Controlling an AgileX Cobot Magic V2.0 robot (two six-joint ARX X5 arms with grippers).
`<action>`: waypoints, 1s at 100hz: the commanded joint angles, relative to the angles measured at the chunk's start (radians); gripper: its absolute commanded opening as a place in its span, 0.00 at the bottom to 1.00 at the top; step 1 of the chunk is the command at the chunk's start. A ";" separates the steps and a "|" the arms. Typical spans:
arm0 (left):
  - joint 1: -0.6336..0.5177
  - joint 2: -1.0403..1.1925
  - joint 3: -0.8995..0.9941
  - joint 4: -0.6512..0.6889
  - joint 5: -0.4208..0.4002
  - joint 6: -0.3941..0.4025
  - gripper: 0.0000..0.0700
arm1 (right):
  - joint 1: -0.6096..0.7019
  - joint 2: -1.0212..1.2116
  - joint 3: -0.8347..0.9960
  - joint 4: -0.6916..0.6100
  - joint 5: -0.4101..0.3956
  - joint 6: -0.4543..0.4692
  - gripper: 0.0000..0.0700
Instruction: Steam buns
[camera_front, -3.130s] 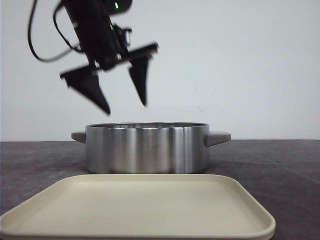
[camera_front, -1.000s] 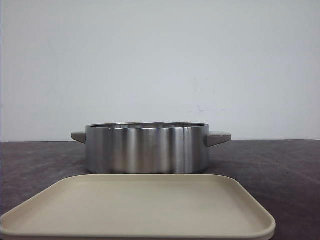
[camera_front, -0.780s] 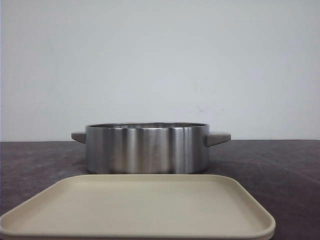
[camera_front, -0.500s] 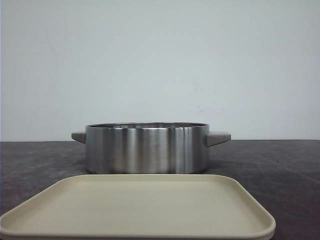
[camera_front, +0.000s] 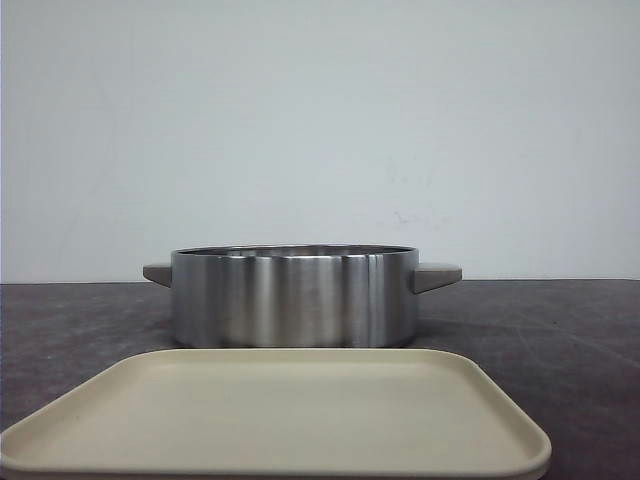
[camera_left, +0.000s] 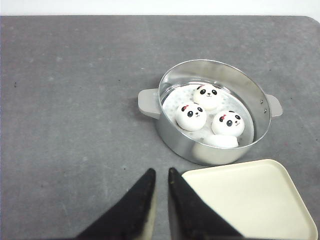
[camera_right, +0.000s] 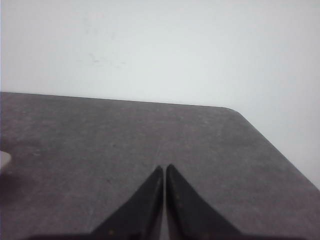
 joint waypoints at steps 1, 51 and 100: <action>-0.006 0.005 0.013 0.013 -0.004 0.000 0.00 | -0.010 -0.018 -0.028 -0.005 -0.021 0.031 0.00; -0.006 0.005 0.013 0.013 -0.004 0.000 0.00 | -0.050 -0.014 -0.027 -0.174 -0.040 -0.010 0.00; -0.006 0.005 0.013 0.013 -0.004 0.000 0.00 | -0.054 -0.014 -0.027 -0.163 -0.043 -0.011 0.00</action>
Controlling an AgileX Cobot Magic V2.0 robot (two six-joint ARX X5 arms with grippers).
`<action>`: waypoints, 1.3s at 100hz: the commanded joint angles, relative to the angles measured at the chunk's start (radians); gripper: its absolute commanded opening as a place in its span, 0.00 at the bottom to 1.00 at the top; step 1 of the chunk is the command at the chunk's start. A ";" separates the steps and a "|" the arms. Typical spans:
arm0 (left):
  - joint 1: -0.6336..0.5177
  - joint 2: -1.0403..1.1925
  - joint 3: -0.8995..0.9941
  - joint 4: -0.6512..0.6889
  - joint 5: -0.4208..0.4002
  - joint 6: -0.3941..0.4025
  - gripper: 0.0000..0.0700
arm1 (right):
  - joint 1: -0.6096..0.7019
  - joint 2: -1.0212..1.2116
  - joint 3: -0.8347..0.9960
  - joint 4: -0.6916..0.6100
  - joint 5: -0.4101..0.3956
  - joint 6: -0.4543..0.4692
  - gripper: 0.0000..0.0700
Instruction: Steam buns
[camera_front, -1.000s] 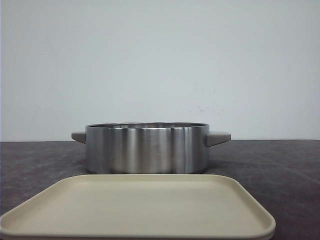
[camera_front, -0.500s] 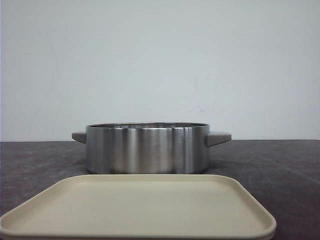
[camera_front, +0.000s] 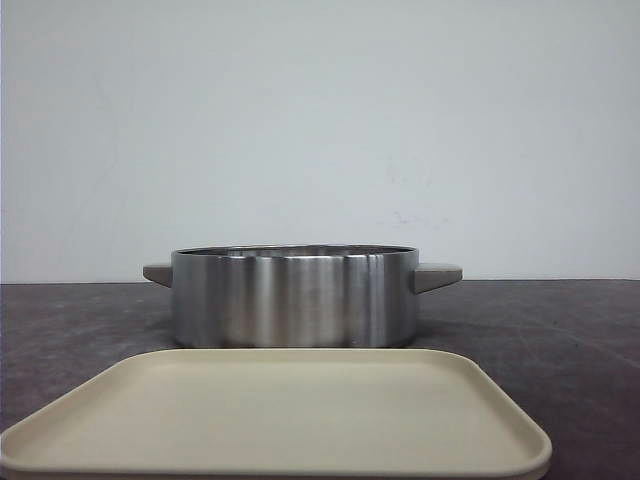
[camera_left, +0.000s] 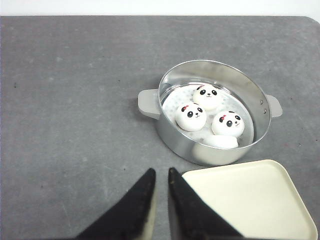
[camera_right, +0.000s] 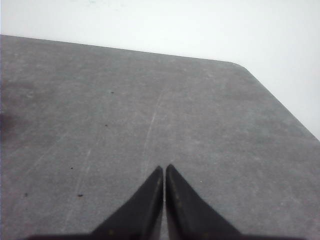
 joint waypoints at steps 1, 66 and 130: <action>-0.006 0.005 0.013 0.011 -0.004 0.000 0.00 | 0.000 -0.001 -0.002 -0.001 0.001 -0.005 0.00; 0.048 -0.039 0.010 0.013 -0.004 0.040 0.00 | 0.000 -0.001 -0.002 -0.001 0.001 -0.005 0.00; 0.504 -0.574 -1.020 0.916 0.332 0.314 0.00 | 0.000 -0.001 -0.002 -0.001 0.001 -0.005 0.00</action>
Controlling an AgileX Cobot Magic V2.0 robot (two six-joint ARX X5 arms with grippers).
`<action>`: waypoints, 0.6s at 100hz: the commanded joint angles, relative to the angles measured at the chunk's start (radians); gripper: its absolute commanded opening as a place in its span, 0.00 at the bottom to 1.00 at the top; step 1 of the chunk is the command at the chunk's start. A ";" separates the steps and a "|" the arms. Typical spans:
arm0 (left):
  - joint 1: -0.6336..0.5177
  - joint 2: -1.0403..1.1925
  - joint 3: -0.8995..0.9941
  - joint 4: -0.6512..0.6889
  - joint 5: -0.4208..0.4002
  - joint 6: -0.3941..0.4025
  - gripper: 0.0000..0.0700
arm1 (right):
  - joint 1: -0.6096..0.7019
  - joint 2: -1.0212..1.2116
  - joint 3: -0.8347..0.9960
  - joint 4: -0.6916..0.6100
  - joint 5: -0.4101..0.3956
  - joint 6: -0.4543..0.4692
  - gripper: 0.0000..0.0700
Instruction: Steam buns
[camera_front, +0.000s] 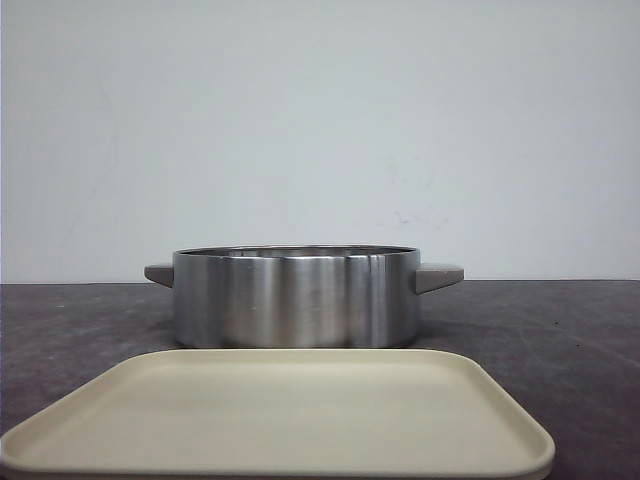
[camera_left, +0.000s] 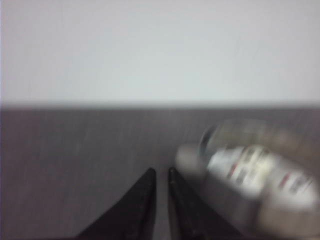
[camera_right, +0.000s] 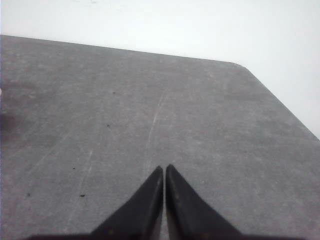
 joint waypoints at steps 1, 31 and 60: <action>0.002 -0.008 -0.053 0.061 -0.006 0.082 0.00 | 0.000 -0.001 -0.002 -0.001 0.001 -0.005 0.00; 0.069 -0.075 -0.250 0.199 -0.151 0.134 0.00 | 0.000 -0.001 -0.002 -0.001 0.001 -0.005 0.00; 0.175 -0.122 -0.253 0.031 -0.154 0.155 0.00 | 0.000 -0.001 -0.002 -0.001 0.001 -0.005 0.00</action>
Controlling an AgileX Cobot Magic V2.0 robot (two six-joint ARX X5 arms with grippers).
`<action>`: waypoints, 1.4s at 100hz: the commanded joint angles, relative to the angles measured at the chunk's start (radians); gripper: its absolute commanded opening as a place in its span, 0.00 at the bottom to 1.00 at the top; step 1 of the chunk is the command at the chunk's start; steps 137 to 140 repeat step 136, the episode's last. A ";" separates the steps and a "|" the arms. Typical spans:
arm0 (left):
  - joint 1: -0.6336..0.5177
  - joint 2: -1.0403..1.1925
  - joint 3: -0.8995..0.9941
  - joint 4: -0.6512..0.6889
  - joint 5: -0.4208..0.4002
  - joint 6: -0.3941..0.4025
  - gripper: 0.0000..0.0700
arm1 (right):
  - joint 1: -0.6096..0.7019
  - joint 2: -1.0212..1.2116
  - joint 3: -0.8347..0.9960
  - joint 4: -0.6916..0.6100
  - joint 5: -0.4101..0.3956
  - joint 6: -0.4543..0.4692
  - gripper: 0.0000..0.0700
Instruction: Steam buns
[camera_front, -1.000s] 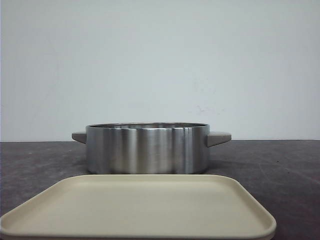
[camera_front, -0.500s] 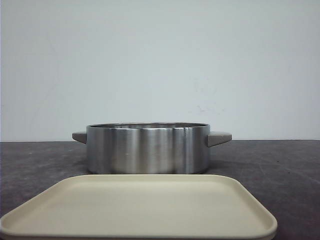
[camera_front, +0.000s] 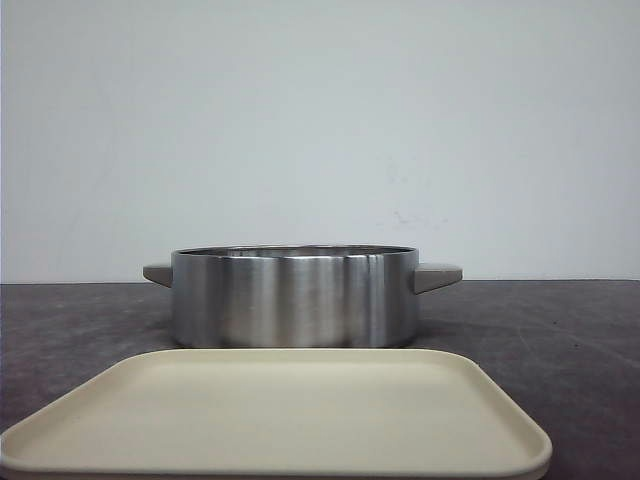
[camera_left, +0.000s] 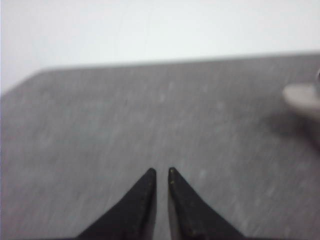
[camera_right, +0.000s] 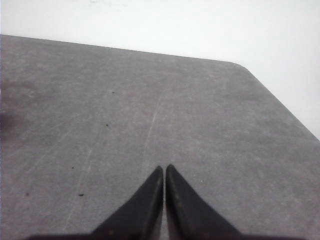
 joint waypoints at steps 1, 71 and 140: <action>0.018 -0.001 -0.019 -0.006 -0.001 0.019 0.00 | 0.000 -0.001 -0.002 -0.001 0.000 -0.005 0.00; 0.081 0.000 -0.018 -0.002 0.008 -0.149 0.00 | 0.000 -0.001 -0.002 -0.001 0.000 -0.004 0.00; 0.081 0.000 -0.018 -0.002 0.008 -0.149 0.00 | 0.000 -0.001 -0.002 -0.001 0.000 -0.004 0.00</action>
